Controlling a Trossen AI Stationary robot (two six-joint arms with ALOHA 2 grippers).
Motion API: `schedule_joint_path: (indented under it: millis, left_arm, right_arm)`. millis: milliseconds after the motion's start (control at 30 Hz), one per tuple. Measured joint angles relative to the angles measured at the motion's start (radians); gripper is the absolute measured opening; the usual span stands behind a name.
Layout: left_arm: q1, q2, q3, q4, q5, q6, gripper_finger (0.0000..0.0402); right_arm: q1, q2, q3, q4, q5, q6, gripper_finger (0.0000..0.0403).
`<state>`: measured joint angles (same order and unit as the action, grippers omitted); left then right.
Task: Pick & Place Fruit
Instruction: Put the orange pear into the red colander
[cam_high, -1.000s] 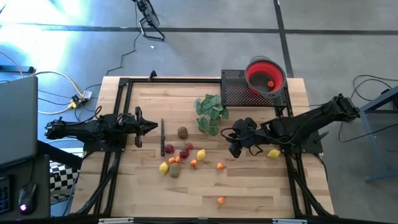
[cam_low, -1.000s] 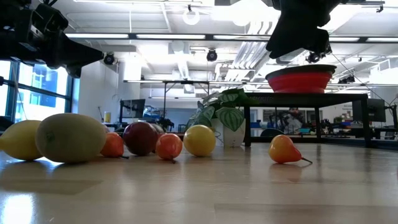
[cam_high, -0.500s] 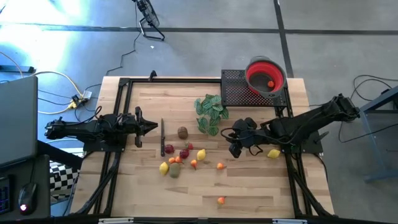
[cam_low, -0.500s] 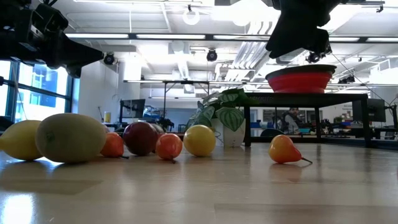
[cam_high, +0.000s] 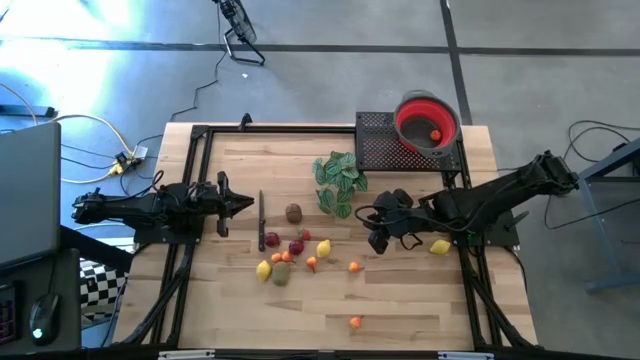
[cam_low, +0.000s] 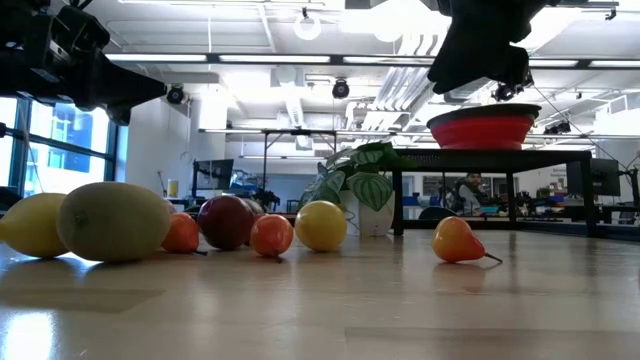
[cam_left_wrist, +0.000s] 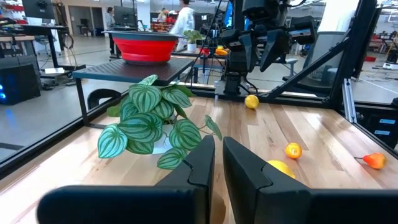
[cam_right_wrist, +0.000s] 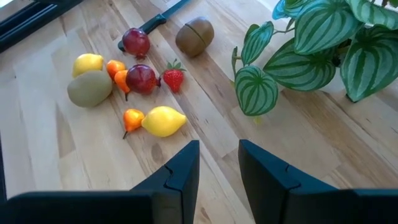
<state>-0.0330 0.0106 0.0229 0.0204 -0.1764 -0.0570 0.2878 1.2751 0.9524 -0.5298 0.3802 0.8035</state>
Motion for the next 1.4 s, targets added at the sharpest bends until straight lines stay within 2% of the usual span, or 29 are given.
schedule_joint_path:
  millis: [233, 467, 600, 833, 967, 1133, 1400]
  left_arm:
    - [0.000, 0.000, 0.000, 0.000, 0.000, 0.000, 0.0033]
    - [0.000, 0.000, 0.000, 0.000, 0.000, 0.000, 0.0033]
    - [0.000, 0.000, 0.000, 0.000, 0.000, 0.000, 0.0033]
    - [0.000, 0.000, 0.000, 0.000, -0.001, 0.000, 0.0033]
    - [0.000, 0.000, 0.000, 0.000, 0.000, 0.000, 0.0033]
    - [0.000, 0.000, 0.000, 0.000, 0.000, 0.000, 0.0033]
    - [0.000, 0.000, 0.000, 0.000, 0.000, 0.000, 0.0033]
  right_arm:
    - [0.000, 0.000, 0.000, 0.055, -0.073, -0.119, 0.0105]
    - [0.000, 0.000, 0.000, 0.133, -0.084, -0.222, 0.0108]
    - [0.002, 0.009, 0.000, 0.134, -0.084, -0.265, 0.0134]
    - [0.034, 0.027, 0.002, 0.133, -0.068, -0.312, 0.0219]
    - [0.048, 0.050, 0.003, 0.137, -0.075, -0.312, 0.0254]
    - [0.053, 0.075, 0.000, 0.162, -0.110, -0.312, 0.0266]
    - [0.053, 0.131, 0.000, 0.175, -0.154, -0.307, 0.0257]
